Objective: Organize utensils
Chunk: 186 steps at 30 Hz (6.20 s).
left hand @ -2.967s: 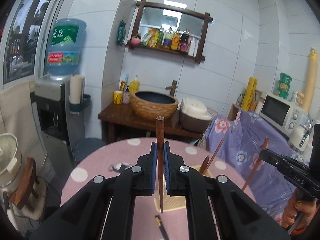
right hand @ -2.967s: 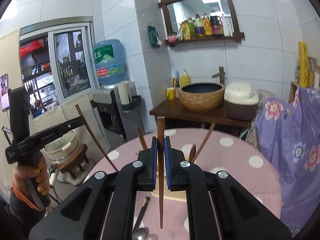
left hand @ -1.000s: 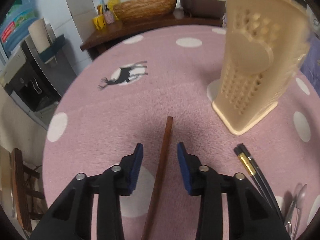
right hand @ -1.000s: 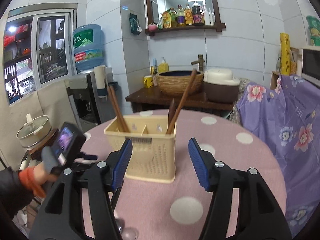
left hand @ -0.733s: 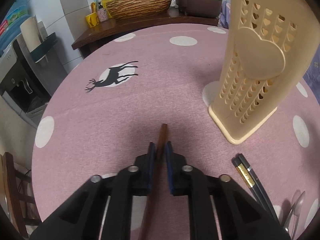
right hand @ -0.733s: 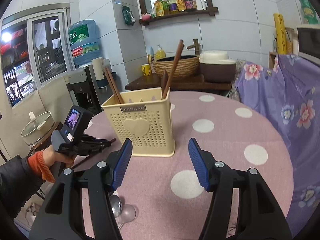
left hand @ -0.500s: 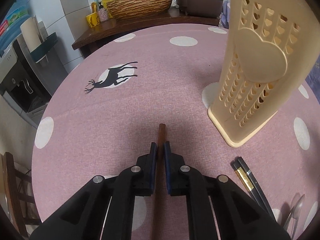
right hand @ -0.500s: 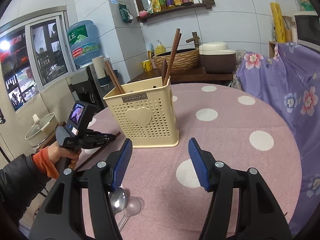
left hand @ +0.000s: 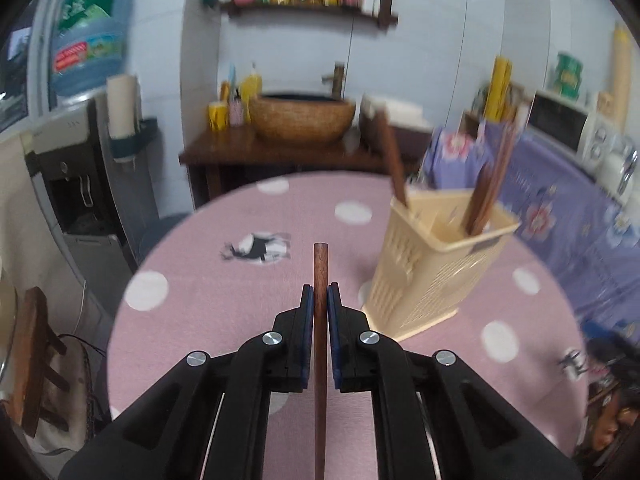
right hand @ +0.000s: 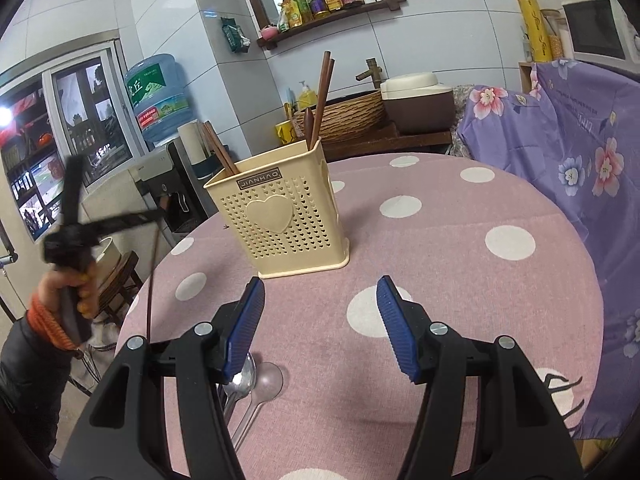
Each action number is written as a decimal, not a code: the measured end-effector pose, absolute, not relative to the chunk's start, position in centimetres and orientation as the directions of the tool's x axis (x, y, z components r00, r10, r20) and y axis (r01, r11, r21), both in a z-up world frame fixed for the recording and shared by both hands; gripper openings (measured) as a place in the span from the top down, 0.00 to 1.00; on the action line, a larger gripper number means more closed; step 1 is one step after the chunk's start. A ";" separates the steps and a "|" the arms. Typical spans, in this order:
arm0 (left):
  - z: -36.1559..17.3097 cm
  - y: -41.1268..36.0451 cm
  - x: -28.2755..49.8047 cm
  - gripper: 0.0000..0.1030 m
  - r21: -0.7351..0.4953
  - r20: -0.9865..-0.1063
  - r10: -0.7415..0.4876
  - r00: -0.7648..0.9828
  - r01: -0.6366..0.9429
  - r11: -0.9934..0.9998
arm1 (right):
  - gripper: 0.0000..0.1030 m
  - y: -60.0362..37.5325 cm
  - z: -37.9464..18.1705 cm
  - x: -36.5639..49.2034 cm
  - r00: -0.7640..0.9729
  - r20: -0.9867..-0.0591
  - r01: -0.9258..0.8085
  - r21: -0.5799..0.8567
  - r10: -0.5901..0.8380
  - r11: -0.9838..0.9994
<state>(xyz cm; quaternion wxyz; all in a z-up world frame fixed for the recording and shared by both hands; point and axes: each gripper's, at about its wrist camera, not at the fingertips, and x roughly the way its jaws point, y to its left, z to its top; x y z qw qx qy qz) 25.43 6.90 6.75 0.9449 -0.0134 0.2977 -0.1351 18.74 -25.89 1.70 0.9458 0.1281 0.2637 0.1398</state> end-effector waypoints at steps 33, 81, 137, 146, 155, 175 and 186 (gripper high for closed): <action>21.7 -1.5 28.1 0.92 -0.101 -0.306 -0.298 0.904 0.281 0.954 | 0.43 -27.0 1.5 16.3 0.819 -0.444 -0.210 0.357 0.363 0.910; -3.5 4.6 16.1 0.27 -0.035 -0.687 0.003 0.727 -0.038 0.999 | 0.25 -18.5 -5.5 17.6 0.689 -0.703 -0.163 0.087 0.177 0.983; -6.5 -1.5 15.8 0.29 0.025 -0.781 -0.032 0.624 0.082 0.996 | 0.65 -20.2 -6.9 18.8 0.610 -0.771 -0.215 0.060 0.181 0.975; -5.4 -1.8 16.7 0.30 -0.016 -0.757 -0.079 0.649 0.103 0.995 | 0.53 -20.7 -6.9 19.1 0.606 -0.779 -0.155 0.083 0.161 0.984; -4.9 -0.7 21.4 0.39 -0.111 -0.766 -0.121 0.632 0.056 0.992 | 0.43 -20.3 -6.9 19.7 0.610 -0.778 -0.159 0.070 0.154 0.985; -5.9 -3.0 25.4 0.69 0.011 -0.806 -0.072 0.588 0.137 0.991 | 0.47 -20.3 -7.0 21.8 0.614 -0.783 -0.140 0.018 0.101 0.990; -5.8 -2.8 26.8 0.88 -0.008 -0.802 -0.108 0.587 0.170 0.985 | 0.64 -17.6 -6.7 24.3 0.600 -0.780 -0.252 0.024 0.176 0.967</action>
